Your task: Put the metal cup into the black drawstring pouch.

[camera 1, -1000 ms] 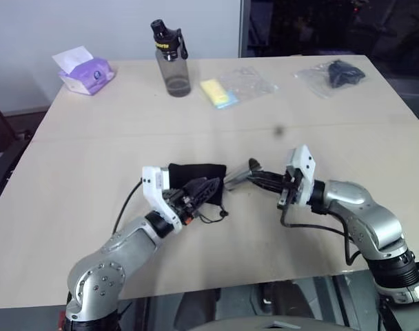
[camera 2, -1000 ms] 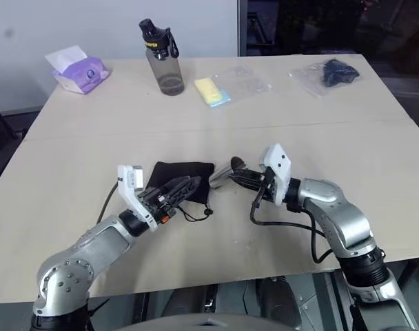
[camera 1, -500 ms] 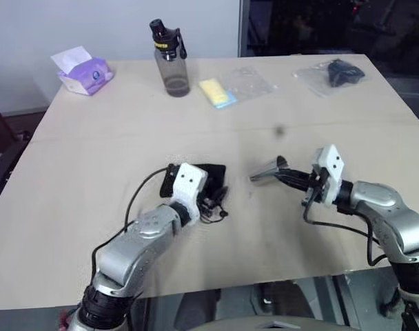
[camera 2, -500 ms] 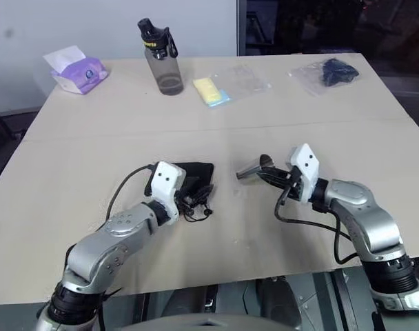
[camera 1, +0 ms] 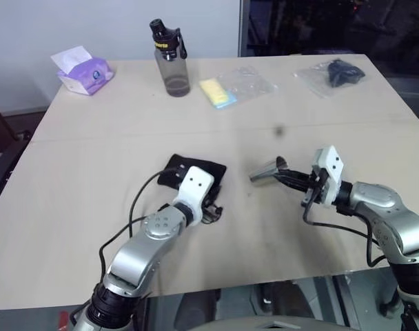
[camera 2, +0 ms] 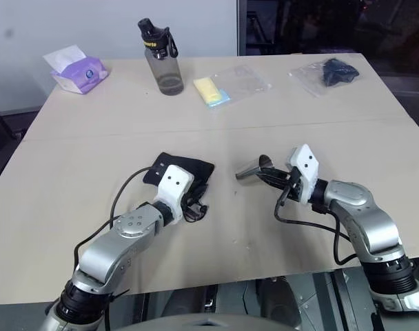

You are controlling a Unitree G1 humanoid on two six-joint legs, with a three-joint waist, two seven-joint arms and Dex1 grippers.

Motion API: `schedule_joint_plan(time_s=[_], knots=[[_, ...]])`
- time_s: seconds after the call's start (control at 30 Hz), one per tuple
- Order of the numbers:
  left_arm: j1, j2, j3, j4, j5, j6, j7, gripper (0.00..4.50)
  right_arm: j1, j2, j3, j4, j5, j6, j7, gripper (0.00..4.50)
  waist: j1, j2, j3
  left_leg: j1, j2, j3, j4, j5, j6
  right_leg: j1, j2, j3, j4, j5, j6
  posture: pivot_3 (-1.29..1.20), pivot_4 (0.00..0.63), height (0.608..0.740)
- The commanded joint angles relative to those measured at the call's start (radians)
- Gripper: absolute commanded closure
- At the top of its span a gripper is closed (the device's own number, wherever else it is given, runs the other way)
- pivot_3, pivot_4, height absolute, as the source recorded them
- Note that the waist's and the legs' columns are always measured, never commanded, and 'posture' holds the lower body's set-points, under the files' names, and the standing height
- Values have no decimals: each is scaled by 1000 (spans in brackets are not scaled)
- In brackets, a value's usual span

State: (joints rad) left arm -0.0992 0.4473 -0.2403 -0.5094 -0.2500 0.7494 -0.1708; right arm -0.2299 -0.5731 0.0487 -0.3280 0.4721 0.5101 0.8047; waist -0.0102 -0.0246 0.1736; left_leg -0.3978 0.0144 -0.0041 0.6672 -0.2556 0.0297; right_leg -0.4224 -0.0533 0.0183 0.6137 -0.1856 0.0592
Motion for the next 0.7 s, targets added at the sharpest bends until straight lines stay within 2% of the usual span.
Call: schedule_joint_plan(time_s=[0.03, 0.17, 0.23, 0.37, 0.53, 0.7], knots=[[17, -34, 50, -14, -7, 14, -1, 4490, -12, -4, -16, -21, 0, -25, 10, 4500, 0, 0, 0, 0, 0, 0, 0, 0, 0, 0, 0, 0, 0, 0, 0, 0, 150, 740], [29, -64, 123, -25, -62, 27, -37, 4490, -18, 2, -14, -28, 7, -25, 10, 4500, -1, 0, 0, 0, 0, -1, 0, 0, 0, 0, 0, 0, 0, 0, 0, 0, 150, 740], [26, -100, 184, -48, -135, 39, -57, 4490, -23, 11, -19, -44, 28, -15, 9, 4500, 0, 0, 0, 0, 0, 0, 0, 0, 0, 0, 0, 0, 1, 0, 0, 0, 150, 740], [0, -208, 362, -90, -393, 105, -84, 4490, -42, 58, -21, -96, 87, 16, -17, 4500, -1, 0, 0, 0, 1, -2, 1, 0, 0, 0, 0, 0, 1, 0, 0, 0, 150, 740], [-2, -231, 476, -91, -600, 190, -62, 4490, -74, 145, -19, -155, 149, 56, -96, 4500, -1, 0, 0, 1, 0, -3, 1, 0, 0, 0, 1, -1, 3, 0, 0, 0, 150, 740], [6, -225, 513, -84, -723, 224, -36, 4490, -96, 214, -23, -195, 191, 87, -172, 4500, 0, 0, 0, 1, 0, -3, 1, 0, 0, 0, 1, -1, 4, 0, 0, 0, 150, 740]])
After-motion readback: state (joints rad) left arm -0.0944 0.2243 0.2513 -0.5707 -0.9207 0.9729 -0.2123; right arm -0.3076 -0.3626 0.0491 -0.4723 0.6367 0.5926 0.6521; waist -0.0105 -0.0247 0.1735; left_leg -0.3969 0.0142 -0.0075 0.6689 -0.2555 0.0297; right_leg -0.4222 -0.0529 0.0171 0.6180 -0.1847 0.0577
